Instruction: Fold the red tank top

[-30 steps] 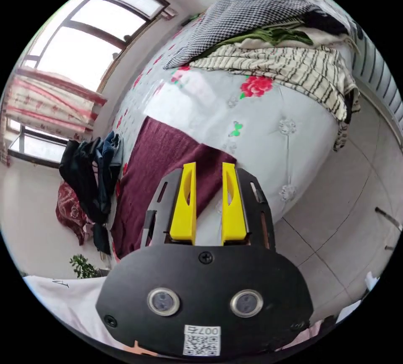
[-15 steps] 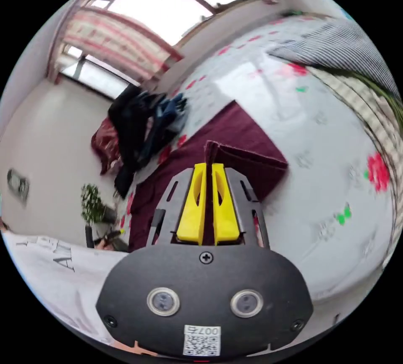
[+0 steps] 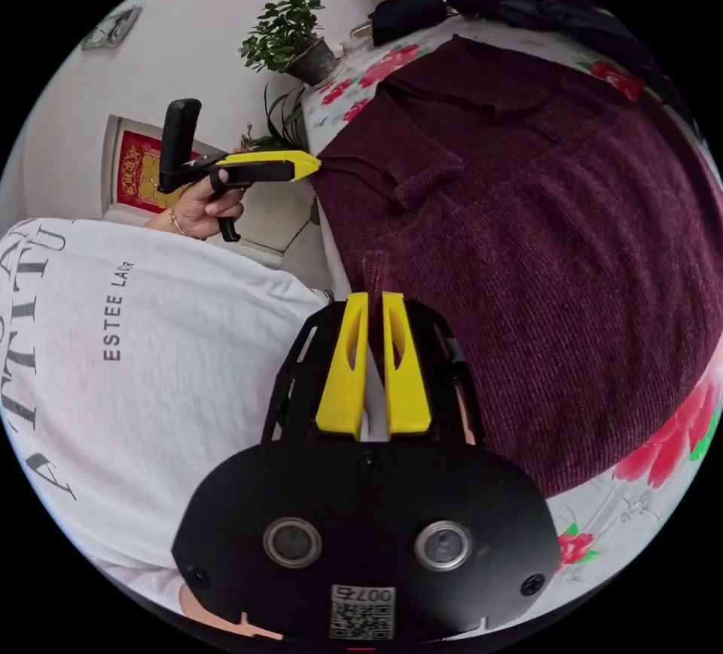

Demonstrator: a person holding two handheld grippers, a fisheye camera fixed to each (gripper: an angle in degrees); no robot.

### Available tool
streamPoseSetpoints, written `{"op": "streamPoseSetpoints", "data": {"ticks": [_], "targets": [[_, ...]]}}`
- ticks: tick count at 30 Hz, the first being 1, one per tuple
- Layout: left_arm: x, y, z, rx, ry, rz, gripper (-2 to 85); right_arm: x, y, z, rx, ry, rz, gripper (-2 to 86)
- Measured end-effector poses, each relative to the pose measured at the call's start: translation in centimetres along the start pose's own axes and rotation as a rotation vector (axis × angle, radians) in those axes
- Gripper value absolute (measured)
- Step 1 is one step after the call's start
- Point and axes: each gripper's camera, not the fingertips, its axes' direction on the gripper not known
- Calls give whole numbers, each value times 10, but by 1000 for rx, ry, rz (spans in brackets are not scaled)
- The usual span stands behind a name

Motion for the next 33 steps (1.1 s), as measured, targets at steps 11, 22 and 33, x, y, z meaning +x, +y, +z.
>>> {"op": "streamPoseSetpoints", "data": {"ticks": [11, 22, 33], "targets": [[196, -36, 63, -100, 197, 885, 112, 89, 63, -133, 440, 45, 370, 50], [299, 2, 179, -314, -71, 1359, 139, 209, 25, -175, 542, 52, 663, 60], [167, -75, 139, -130, 490, 785, 40, 200, -40, -176, 498, 87, 641, 16]]}}
